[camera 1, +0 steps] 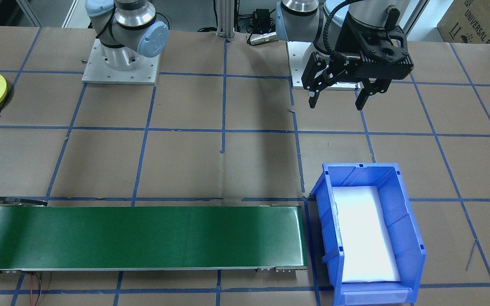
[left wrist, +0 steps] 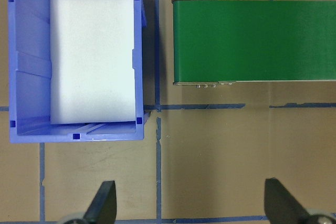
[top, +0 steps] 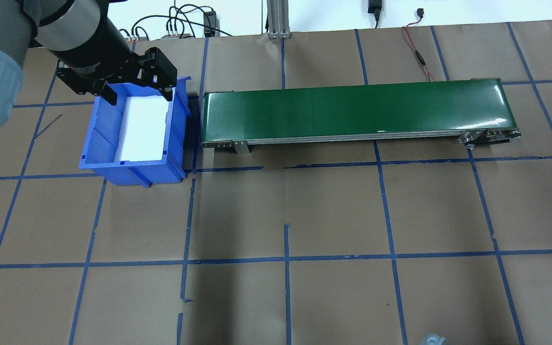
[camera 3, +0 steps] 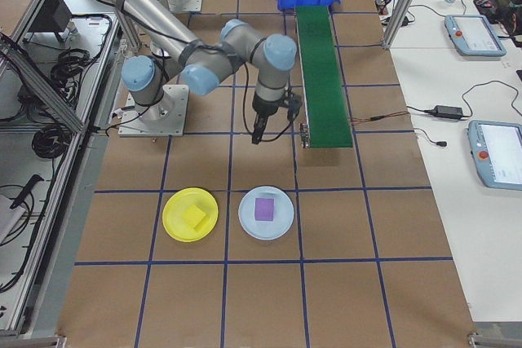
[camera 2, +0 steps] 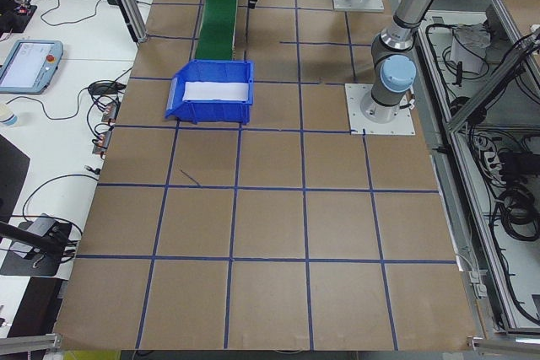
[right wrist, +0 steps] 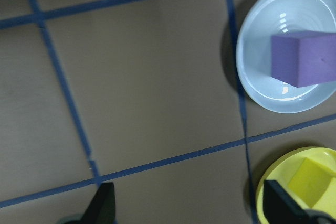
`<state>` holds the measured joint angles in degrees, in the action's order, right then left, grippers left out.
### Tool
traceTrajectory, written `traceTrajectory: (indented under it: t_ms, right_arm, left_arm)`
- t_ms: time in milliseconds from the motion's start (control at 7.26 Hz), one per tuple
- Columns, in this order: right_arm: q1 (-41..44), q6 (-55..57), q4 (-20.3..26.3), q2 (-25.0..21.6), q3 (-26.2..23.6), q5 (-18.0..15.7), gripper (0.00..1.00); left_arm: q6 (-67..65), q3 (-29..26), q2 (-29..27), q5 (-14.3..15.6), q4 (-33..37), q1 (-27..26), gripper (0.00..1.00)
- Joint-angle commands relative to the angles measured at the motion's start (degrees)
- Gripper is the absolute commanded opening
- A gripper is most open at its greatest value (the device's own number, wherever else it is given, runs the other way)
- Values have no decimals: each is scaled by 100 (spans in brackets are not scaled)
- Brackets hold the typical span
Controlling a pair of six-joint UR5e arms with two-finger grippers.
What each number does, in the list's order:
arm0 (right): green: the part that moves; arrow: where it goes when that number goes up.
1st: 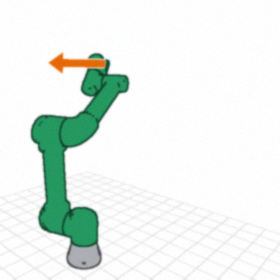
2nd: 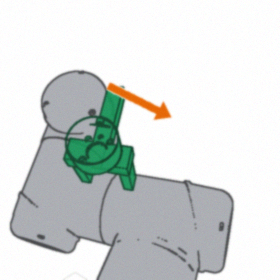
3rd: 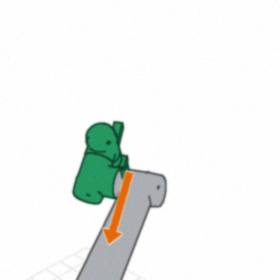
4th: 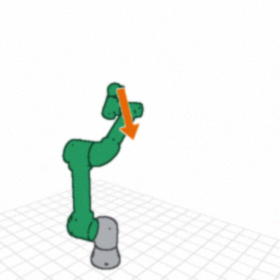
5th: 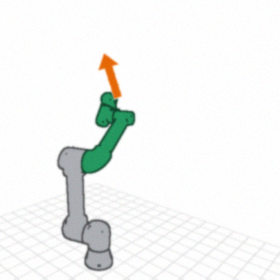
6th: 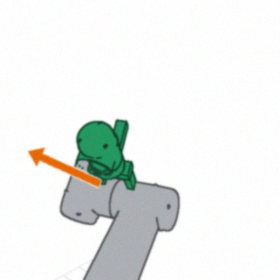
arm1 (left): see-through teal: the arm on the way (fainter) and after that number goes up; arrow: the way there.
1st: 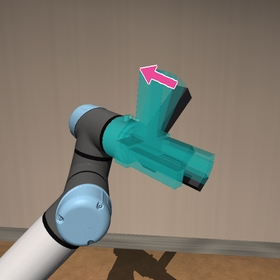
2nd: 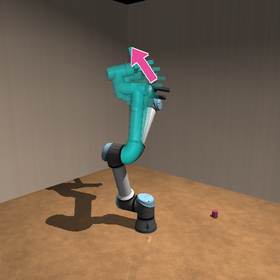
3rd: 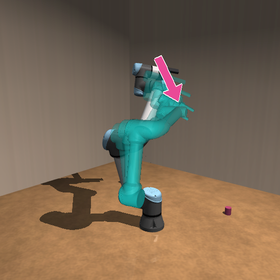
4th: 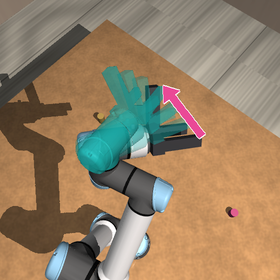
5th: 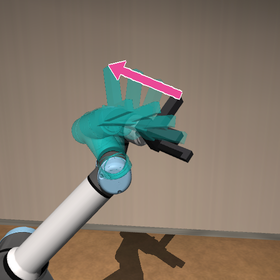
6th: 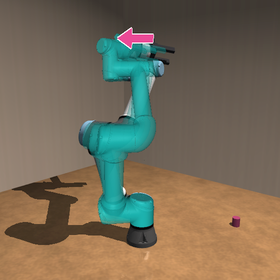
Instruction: Move block left to right into plate
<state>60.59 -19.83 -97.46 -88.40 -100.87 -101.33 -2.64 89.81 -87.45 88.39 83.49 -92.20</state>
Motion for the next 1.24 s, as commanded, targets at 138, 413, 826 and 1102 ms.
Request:
traceTrajectory:
  t_ms: [138,413,826,1102]
  right_arm:
    - [1829,1081,1094,-55,1154,322,100]
    - [2725,1865,1185,-29,1778,919,100]
    - [3133,2599,1361,226,2019,787,100]
    - [3134,2581,1257,261,2054,1374,100]
  left_arm:
    - [9,-7,0,-6,0,0,100]
    - [0,-7,0,-6,0,0,100]
    - [0,-7,0,-6,0,0,100]
    - [0,1,0,-6,0,-9,100]
